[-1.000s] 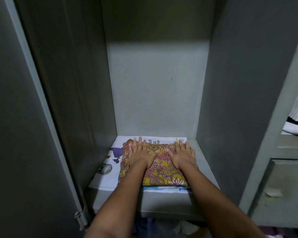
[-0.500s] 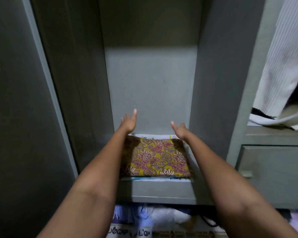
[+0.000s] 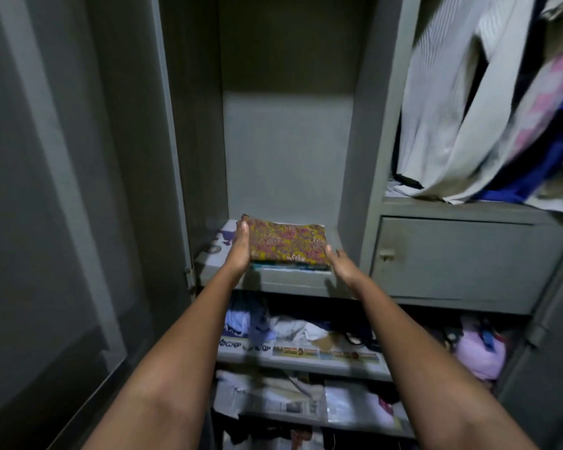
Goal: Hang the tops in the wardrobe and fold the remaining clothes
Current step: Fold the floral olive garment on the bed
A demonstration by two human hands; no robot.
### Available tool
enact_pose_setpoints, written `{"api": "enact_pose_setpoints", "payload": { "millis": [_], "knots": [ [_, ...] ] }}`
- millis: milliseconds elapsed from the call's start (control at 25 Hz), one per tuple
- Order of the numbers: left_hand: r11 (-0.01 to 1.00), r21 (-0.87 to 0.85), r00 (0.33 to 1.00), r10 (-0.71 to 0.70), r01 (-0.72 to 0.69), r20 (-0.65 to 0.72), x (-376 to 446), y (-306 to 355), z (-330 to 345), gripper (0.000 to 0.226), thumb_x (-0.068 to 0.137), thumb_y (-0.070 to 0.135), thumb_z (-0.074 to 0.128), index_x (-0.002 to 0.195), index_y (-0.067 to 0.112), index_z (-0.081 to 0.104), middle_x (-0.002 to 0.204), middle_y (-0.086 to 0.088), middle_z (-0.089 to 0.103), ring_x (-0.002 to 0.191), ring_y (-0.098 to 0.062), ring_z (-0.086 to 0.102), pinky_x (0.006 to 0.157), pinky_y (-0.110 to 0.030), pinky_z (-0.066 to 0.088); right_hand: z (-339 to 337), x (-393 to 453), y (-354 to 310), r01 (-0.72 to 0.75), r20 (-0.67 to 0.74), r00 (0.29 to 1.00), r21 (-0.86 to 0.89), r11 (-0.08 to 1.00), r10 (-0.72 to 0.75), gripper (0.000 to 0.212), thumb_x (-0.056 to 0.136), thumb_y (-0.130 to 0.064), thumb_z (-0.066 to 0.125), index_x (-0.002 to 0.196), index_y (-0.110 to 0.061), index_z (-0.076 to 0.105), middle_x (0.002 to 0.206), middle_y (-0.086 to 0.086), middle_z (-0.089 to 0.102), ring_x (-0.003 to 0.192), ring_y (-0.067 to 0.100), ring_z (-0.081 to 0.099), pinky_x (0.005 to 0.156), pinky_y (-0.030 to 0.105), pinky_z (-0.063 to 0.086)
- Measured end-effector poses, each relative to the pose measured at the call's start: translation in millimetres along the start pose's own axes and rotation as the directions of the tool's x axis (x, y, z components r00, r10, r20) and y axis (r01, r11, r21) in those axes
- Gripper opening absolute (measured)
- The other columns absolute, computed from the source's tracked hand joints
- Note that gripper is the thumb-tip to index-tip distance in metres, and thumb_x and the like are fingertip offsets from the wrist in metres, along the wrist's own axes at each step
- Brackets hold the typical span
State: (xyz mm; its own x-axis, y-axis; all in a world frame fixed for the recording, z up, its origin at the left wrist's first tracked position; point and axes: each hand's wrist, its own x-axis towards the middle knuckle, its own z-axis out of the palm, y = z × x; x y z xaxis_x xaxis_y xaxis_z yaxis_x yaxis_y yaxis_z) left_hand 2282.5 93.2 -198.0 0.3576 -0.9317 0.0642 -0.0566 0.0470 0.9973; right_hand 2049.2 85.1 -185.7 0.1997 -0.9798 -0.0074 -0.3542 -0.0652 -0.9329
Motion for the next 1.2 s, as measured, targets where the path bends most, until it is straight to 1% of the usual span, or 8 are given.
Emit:
{"api": "enact_pose_setpoints", "payload": {
  "millis": [160,320,440,560,840,1000,1120,1200],
  "knots": [
    [0.998,0.066,0.999,-0.015,0.018,-0.043,-42,1,8,0.122,0.052,0.102,0.024,0.146,0.027,0.035,0.151,0.0,0.037,0.14,-0.018,0.034,0.117,-0.044,0.025,-32,-69,-13,0.008,-0.051,0.999,0.035,0.999,-0.006,0.072,0.099,-0.049,0.035,0.15,-0.001,0.016,0.157,0.011,0.019,0.145,0.024,0.02,0.118,0.036,0.016],
    [0.996,-0.047,0.985,0.076,-0.07,0.153,-141,95,40,0.083,0.093,0.068,0.023,0.149,0.007,0.024,0.156,-0.009,0.019,0.142,-0.022,0.024,0.119,-0.044,0.018,-78,-129,-32,0.054,-0.198,0.979,0.072,0.996,-0.039,0.073,0.099,-0.048,0.038,0.151,-0.004,0.014,0.158,0.009,0.019,0.145,0.022,0.02,0.117,0.035,0.015],
    [0.994,-0.081,0.94,0.091,-0.068,0.329,-165,103,76,0.078,0.093,0.068,0.023,0.149,0.014,0.028,0.153,0.005,0.018,0.138,-0.01,0.027,0.119,-0.04,0.017,-112,-179,-17,0.018,-0.311,0.95,0.065,0.998,0.003,0.073,0.099,-0.049,0.037,0.153,-0.008,0.01,0.158,0.008,0.017,0.145,0.023,0.018,0.115,0.036,0.015],
    [0.998,-0.05,0.858,0.061,-0.041,0.511,-197,97,121,0.077,0.094,0.067,0.021,0.151,0.015,0.022,0.156,0.0,0.024,0.144,-0.017,0.021,0.119,-0.04,0.015,-143,-249,0,-0.005,-0.479,0.876,0.109,0.994,0.056,0.074,0.098,-0.05,0.039,0.152,-0.007,0.012,0.158,0.007,0.019,0.144,0.023,0.021,0.117,0.038,0.019],
    [0.999,-0.047,0.532,0.026,0.025,0.846,-342,112,217,0.069,0.098,0.058,0.016,0.151,0.015,0.022,0.151,-0.008,0.035,0.141,-0.024,0.031,0.113,-0.036,0.022,-189,-455,20,-0.197,-0.773,0.6,0.105,0.975,0.205,0.067,0.096,-0.058,0.037,0.133,-0.003,0.048,0.125,-0.005,0.048,0.124,0.013,0.042,0.105,0.03,0.03],
    [0.999,-0.008,0.249,0.0,0.032,0.968,-449,114,253,0.066,0.098,0.058,0.013,0.153,0.021,0.013,0.151,-0.009,0.035,0.141,-0.026,0.03,0.113,-0.039,0.022,-194,-583,30,-0.251,-0.904,0.326,0.198,0.947,0.276,0.068,0.099,-0.05,0.037,0.144,0.001,0.032,0.146,0.008,0.039,0.135,0.021,0.036,0.107,0.03,0.027],
    [0.999,-0.017,0.058,0.014,0.05,0.998,-521,114,271,0.065,0.099,0.055,0.01,0.153,0.019,0.013,0.151,-0.009,0.035,0.142,-0.028,0.028,0.114,-0.038,0.02,-197,-660,31,-0.264,-0.941,0.192,0.224,0.938,0.279,0.069,0.099,-0.049,0.037,0.146,0.0,0.028,0.152,0.012,0.031,0.14,0.025,0.03,0.11,0.033,0.024],
    [0.999,-0.013,-0.012,0.014,0.049,1.0,-554,112,287,0.068,0.097,0.06,0.01,0.153,0.022,0.013,0.151,-0.009,0.037,0.142,-0.028,0.029,0.115,-0.04,0.019,-203,-693,35,-0.279,-0.947,0.115,0.26,0.924,0.301,0.07,0.098,-0.051,0.037,0.146,-0.001,0.028,0.153,0.013,0.03,0.14,0.025,0.029,0.112,0.035,0.023]
  ]
}}
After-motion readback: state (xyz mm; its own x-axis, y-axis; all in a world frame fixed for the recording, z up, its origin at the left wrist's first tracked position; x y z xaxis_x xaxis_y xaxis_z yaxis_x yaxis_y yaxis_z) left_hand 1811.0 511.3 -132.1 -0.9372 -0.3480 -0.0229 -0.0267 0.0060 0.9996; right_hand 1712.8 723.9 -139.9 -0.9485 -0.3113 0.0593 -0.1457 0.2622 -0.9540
